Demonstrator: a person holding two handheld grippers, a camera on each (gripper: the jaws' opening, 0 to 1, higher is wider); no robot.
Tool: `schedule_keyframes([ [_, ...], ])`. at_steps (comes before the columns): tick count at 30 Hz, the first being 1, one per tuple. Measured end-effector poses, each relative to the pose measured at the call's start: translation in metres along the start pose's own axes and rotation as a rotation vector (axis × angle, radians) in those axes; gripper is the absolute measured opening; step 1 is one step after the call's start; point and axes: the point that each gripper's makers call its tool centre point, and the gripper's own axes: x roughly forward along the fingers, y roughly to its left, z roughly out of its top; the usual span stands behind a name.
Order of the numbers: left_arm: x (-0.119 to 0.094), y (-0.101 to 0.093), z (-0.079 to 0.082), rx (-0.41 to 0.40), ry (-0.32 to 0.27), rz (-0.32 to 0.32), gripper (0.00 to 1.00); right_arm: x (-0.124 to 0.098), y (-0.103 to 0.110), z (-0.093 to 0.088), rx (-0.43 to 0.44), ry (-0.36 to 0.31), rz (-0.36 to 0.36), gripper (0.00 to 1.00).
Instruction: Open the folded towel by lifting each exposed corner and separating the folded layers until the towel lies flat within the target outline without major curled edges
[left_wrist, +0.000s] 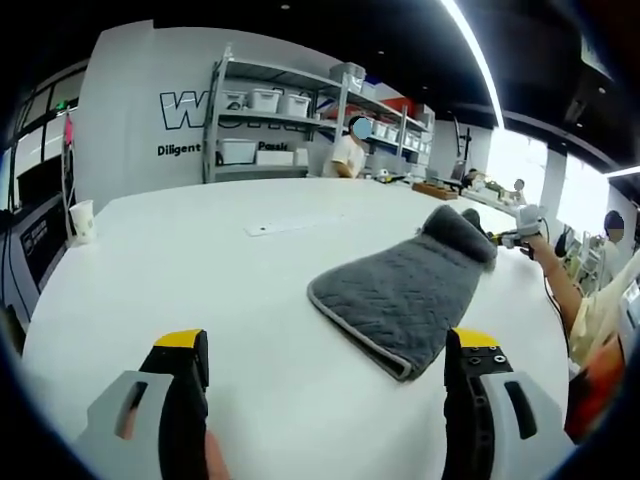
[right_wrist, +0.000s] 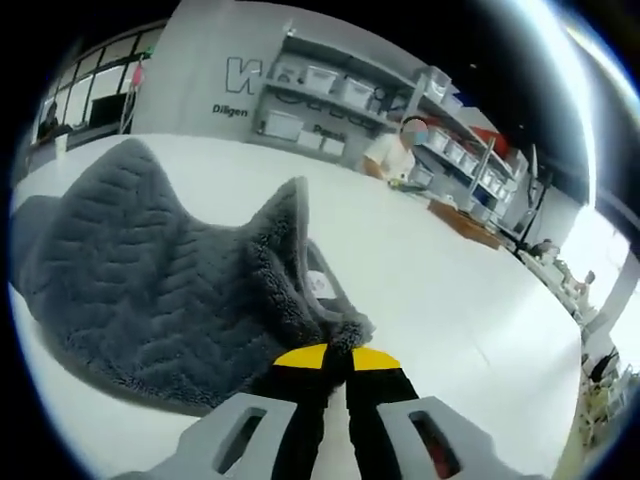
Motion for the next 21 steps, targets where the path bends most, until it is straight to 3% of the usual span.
schedule_keyframes([
  [3, 0.000, 0.000, 0.000, -0.001, 0.000, -0.001, 0.97, -0.002, -0.004, 0.002, -0.010, 0.003, -0.021, 0.09],
  [7, 0.000, -0.001, -0.001, -0.002, 0.002, 0.000, 0.97, -0.012, -0.020, 0.012, -0.022, -0.017, -0.103, 0.33],
  [11, -0.001, 0.000, 0.000, -0.001, -0.001, 0.000, 0.97, -0.025, -0.027, 0.025, 0.003, -0.052, -0.128, 0.45],
  [14, -0.001, 0.000, 0.000, -0.001, 0.001, 0.000, 0.97, -0.036, -0.025, 0.035, -0.006, -0.043, -0.134, 0.62],
  [16, 0.000, 0.000, 0.000, -0.001, 0.002, -0.001, 0.97, -0.040, -0.016, 0.041, -0.030, -0.027, -0.099, 0.71],
  [21, -0.001, 0.000, 0.000, 0.000, 0.001, -0.001, 0.97, -0.054, 0.030, 0.076, 0.018, -0.144, 0.090, 0.78],
])
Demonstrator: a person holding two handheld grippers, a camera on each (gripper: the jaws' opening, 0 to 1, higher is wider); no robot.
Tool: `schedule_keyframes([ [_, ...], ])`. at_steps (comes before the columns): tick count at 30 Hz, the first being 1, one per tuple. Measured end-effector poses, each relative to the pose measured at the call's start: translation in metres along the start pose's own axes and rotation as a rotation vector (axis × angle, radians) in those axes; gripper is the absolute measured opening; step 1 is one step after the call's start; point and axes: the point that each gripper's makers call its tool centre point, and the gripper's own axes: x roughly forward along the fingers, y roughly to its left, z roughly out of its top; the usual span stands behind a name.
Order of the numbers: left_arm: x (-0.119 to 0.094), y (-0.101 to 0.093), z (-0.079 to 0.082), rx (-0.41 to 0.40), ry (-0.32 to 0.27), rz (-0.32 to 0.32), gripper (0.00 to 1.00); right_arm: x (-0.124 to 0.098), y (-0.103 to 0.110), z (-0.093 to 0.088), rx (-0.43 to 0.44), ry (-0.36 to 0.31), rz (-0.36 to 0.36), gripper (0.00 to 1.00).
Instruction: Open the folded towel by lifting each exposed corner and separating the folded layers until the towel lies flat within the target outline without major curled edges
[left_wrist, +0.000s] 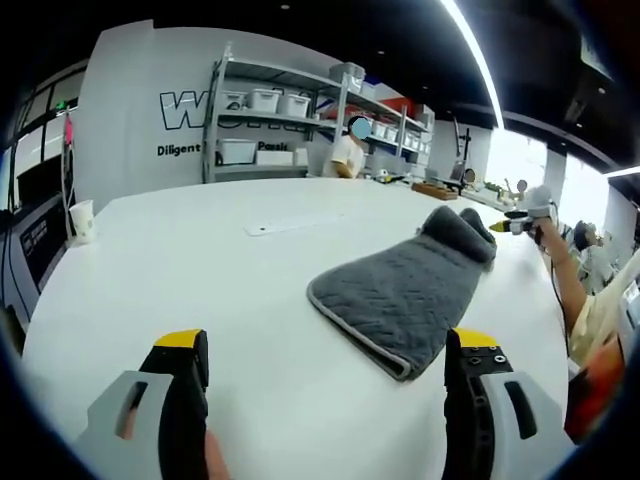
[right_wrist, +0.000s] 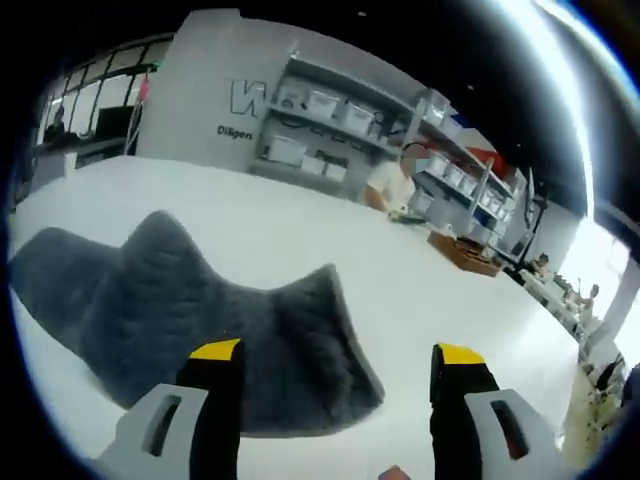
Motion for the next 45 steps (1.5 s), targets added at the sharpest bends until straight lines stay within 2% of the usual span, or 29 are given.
schedule_keyframes([
  [4, 0.000, 0.000, -0.001, 0.000, 0.003, 0.000, 0.97, -0.005, 0.035, 0.017, -0.045, 0.001, 0.093, 0.90],
  [8, 0.001, -0.002, -0.002, 0.004, 0.007, -0.004, 0.97, -0.011, 0.071, 0.036, -0.092, -0.034, 0.168, 0.94],
  [10, 0.001, -0.002, -0.002, 0.006, 0.009, -0.005, 0.97, -0.012, 0.085, 0.044, -0.099, -0.053, 0.193, 0.91],
  [12, 0.001, -0.001, -0.002, 0.005, 0.009, -0.005, 0.97, -0.012, 0.094, 0.049, -0.092, -0.060, 0.207, 0.91],
  [15, 0.001, -0.001, -0.002, 0.006, 0.010, -0.003, 0.97, -0.013, 0.111, 0.055, -0.099, -0.066, 0.236, 0.98],
  [19, 0.003, -0.004, -0.003, 0.013, 0.014, -0.008, 0.98, -0.013, 0.142, 0.058, -0.143, -0.066, 0.296, 0.99],
  [23, 0.007, -0.007, -0.006, 0.020, 0.025, -0.017, 0.97, -0.012, 0.165, 0.059, -0.134, -0.086, 0.352, 0.99],
  [28, 0.011, -0.017, -0.009, 0.062, 0.046, -0.048, 0.97, -0.002, 0.178, 0.050, -0.151, -0.066, 0.388, 0.99],
  [33, 0.016, -0.022, -0.011, 0.074, 0.057, -0.072, 0.96, -0.001, 0.179, 0.042, -0.153, -0.057, 0.405, 0.99],
  [36, 0.021, -0.030, -0.015, 0.091, 0.071, -0.107, 0.93, -0.003, 0.179, 0.042, -0.142, -0.066, 0.409, 0.99],
  [41, 0.025, -0.041, -0.012, 0.076, 0.051, -0.164, 0.92, -0.007, 0.181, 0.043, -0.136, -0.080, 0.417, 0.99],
  [45, 0.027, -0.051, -0.012, 0.106, 0.043, -0.189, 0.93, -0.009, 0.184, 0.042, -0.135, -0.085, 0.431, 0.99],
])
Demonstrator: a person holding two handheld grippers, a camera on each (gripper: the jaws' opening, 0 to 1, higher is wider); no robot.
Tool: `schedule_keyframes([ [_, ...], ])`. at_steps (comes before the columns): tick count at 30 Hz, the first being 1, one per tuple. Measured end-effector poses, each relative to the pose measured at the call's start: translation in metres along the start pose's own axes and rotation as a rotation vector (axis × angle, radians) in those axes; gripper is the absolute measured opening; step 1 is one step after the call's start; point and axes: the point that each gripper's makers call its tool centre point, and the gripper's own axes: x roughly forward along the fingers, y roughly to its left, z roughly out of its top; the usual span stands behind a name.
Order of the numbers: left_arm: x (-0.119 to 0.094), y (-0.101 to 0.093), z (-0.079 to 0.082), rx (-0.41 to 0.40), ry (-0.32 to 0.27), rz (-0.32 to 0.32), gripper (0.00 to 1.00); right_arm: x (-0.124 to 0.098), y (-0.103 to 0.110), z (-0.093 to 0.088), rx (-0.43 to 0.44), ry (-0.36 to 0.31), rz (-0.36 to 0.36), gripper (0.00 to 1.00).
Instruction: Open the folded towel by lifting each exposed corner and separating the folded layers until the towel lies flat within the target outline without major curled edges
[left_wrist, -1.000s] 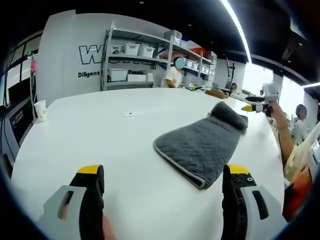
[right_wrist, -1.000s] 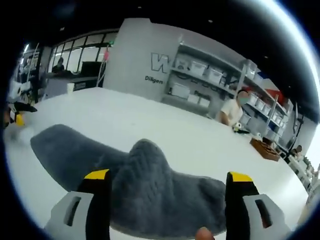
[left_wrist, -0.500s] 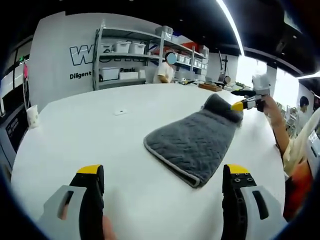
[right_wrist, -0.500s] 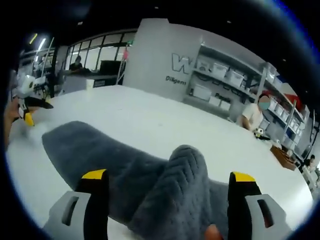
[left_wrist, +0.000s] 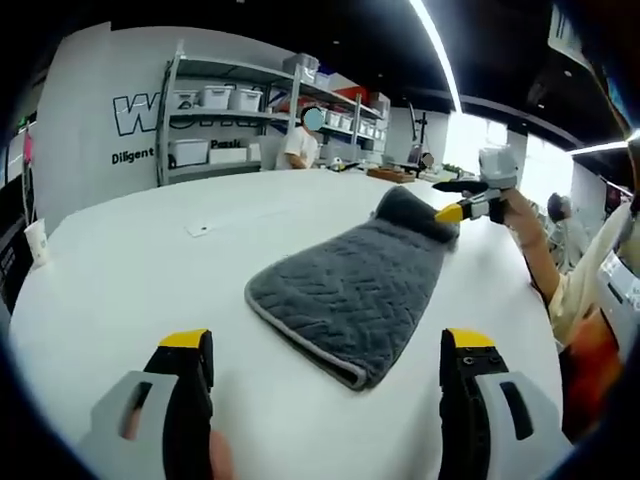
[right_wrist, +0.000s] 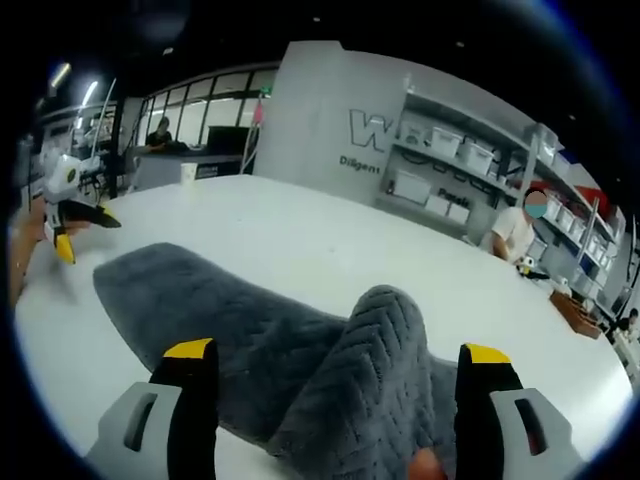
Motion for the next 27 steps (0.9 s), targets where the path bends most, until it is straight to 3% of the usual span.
schedule_keyframes([
  [4, 0.006, -0.002, -0.005, 0.002, 0.019, -0.007, 0.92, 0.000, -0.002, -0.005, 0.006, 0.013, -0.001, 0.98],
  [7, 0.011, -0.008, -0.008, -0.005, 0.033, -0.039, 0.82, -0.001, -0.002, -0.007, 0.014, 0.013, 0.000, 0.97],
  [10, 0.017, -0.012, -0.009, -0.020, 0.029, -0.047, 0.82, 0.000, -0.002, -0.011, 0.024, 0.023, 0.012, 0.97],
  [13, 0.020, -0.012, -0.011, -0.018, 0.040, -0.036, 0.79, 0.000, -0.002, -0.011, 0.033, 0.018, 0.019, 0.97],
  [18, 0.025, -0.010, -0.014, -0.031, 0.035, -0.024, 0.64, -0.002, -0.001, -0.009, 0.044, 0.005, 0.028, 0.97],
  [24, 0.029, -0.009, -0.012, -0.017, 0.017, -0.009, 0.59, -0.004, -0.005, -0.008, 0.056, -0.002, 0.025, 0.96],
  [27, 0.029, -0.009, -0.013, -0.015, 0.021, -0.006, 0.50, -0.004, -0.007, -0.009, 0.061, -0.001, 0.021, 0.96],
])
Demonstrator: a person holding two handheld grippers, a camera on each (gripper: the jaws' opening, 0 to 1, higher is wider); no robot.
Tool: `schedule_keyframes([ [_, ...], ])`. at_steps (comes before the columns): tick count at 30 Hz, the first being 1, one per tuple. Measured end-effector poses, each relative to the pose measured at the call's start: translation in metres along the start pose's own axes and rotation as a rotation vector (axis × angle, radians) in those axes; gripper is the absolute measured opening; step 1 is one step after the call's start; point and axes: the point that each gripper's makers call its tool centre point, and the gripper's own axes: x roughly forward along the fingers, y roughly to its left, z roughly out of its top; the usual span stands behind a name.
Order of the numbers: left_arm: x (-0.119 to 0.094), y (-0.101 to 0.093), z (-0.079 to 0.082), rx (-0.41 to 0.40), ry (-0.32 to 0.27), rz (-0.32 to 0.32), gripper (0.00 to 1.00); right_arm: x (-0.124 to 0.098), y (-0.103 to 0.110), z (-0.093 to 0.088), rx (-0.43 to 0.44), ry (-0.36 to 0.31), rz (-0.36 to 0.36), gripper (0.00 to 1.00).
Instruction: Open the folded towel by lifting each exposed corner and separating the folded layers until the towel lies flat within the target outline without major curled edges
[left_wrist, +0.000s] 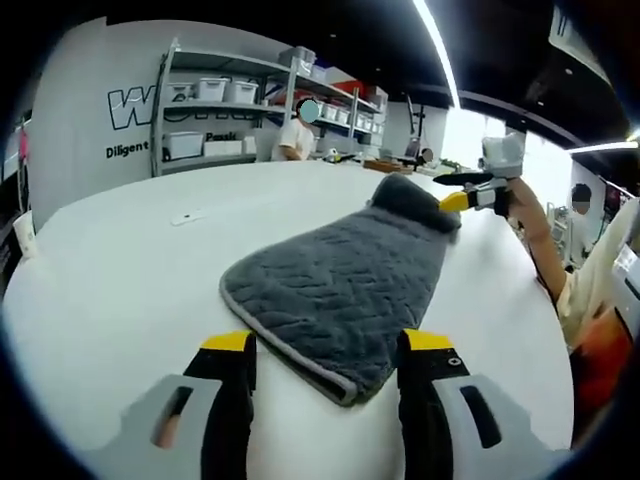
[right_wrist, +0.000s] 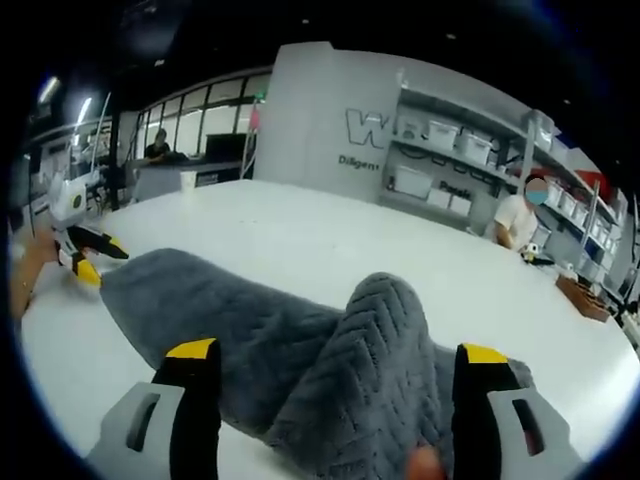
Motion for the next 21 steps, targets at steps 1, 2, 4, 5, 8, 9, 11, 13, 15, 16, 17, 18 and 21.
schedule_keyframes([
  [1, 0.000, 0.000, 0.000, 0.001, 0.001, 0.001, 0.47, 0.000, 0.000, 0.000, 0.000, 0.001, 0.000, 0.96],
  [2, 0.000, 0.001, -0.001, 0.002, 0.003, 0.004, 0.46, 0.000, 0.000, -0.001, -0.002, 0.002, -0.001, 0.96],
  [4, 0.001, 0.001, -0.001, 0.006, 0.008, 0.009, 0.44, 0.000, 0.000, -0.001, -0.005, 0.003, 0.002, 0.96],
  [5, 0.002, 0.002, -0.006, 0.012, 0.032, 0.021, 0.41, 0.000, 0.001, -0.001, -0.002, 0.003, 0.005, 0.95],
  [8, 0.005, 0.004, -0.014, 0.024, 0.068, 0.036, 0.35, 0.000, 0.003, 0.000, -0.006, -0.001, 0.010, 0.95],
  [9, 0.004, 0.004, -0.013, 0.020, 0.064, 0.034, 0.34, 0.000, 0.003, 0.000, -0.007, -0.001, 0.010, 0.95],
  [11, 0.005, 0.003, -0.013, 0.019, 0.063, 0.036, 0.34, 0.000, 0.003, 0.000, -0.009, 0.000, 0.010, 0.95],
  [13, 0.005, 0.003, -0.012, 0.019, 0.061, 0.041, 0.32, 0.000, 0.002, 0.000, -0.010, 0.001, 0.008, 0.95],
  [15, 0.006, 0.002, -0.012, 0.015, 0.057, 0.044, 0.30, -0.001, 0.002, -0.001, -0.010, 0.006, 0.007, 0.95],
  [16, 0.007, 0.001, -0.012, 0.014, 0.055, 0.043, 0.27, -0.001, 0.002, -0.001, -0.010, 0.008, 0.008, 0.94],
  [17, 0.008, -0.001, -0.012, 0.001, 0.053, 0.036, 0.25, -0.001, 0.003, -0.002, -0.010, 0.009, 0.008, 0.94],
  [18, 0.009, -0.002, -0.012, -0.005, 0.052, 0.033, 0.22, -0.001, 0.003, -0.002, -0.009, 0.010, 0.008, 0.94],
  [21, 0.011, -0.006, -0.012, 0.004, 0.050, 0.025, 0.16, -0.001, 0.003, -0.002, -0.009, 0.010, 0.008, 0.94],
])
